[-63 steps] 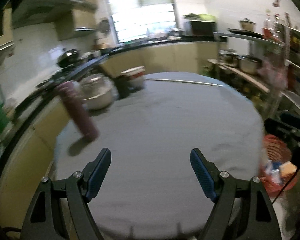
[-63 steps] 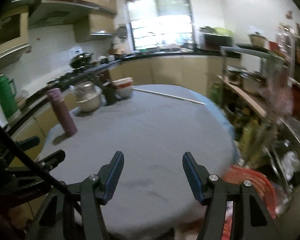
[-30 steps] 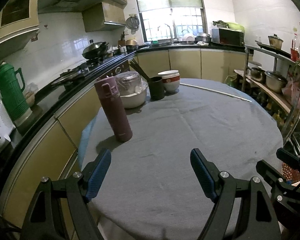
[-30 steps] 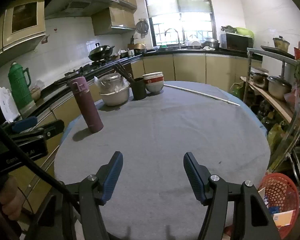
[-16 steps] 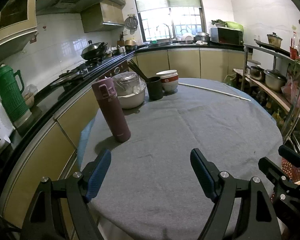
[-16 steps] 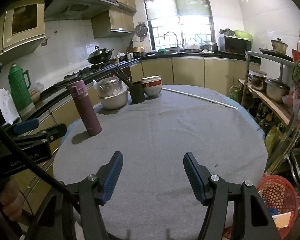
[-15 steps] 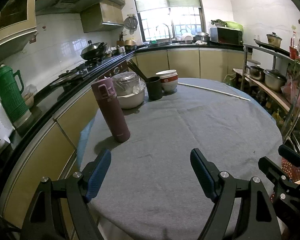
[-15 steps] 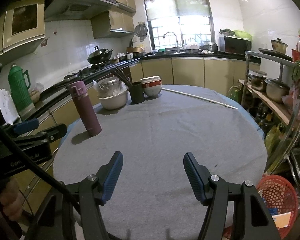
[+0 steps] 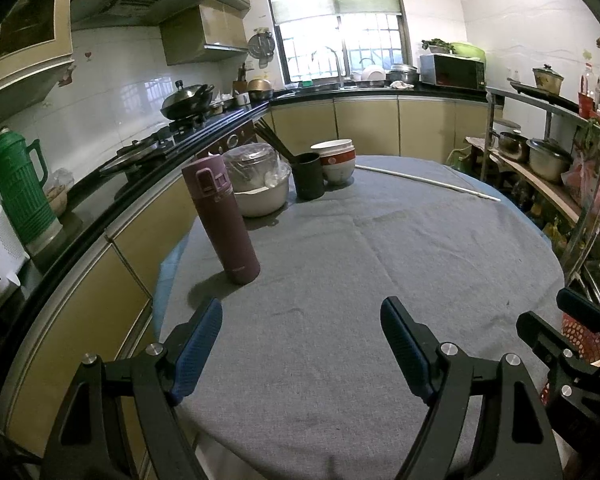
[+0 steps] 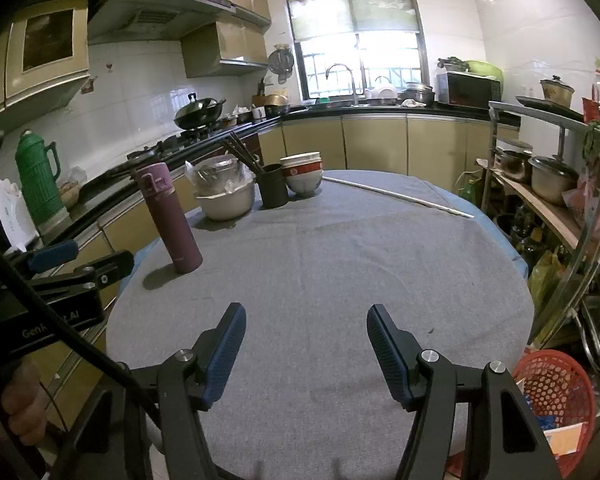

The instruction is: Collect trash

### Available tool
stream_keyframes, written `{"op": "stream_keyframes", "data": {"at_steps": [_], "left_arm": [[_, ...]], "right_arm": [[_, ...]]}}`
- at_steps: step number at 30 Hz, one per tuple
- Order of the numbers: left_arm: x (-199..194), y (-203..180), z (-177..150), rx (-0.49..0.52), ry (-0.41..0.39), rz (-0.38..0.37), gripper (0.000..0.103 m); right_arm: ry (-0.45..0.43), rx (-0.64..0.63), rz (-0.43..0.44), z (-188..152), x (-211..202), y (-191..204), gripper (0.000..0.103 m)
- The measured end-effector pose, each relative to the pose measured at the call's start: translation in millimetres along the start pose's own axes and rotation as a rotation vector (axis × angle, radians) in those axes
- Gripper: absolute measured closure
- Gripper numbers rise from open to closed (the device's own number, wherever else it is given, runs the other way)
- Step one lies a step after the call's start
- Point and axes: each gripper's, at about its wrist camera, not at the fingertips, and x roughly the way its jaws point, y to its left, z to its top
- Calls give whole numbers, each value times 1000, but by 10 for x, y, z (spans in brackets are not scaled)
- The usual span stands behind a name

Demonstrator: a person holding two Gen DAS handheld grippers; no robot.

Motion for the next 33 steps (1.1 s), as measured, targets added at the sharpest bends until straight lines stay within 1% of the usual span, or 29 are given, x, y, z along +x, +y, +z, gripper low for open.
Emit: {"op": "stream_keyframes", "data": {"at_steps": [33], "left_arm": [[6, 18, -49, -18, 9, -6, 21]], "right_arm": [[3, -10, -1, -10, -1, 17, 36]]}}
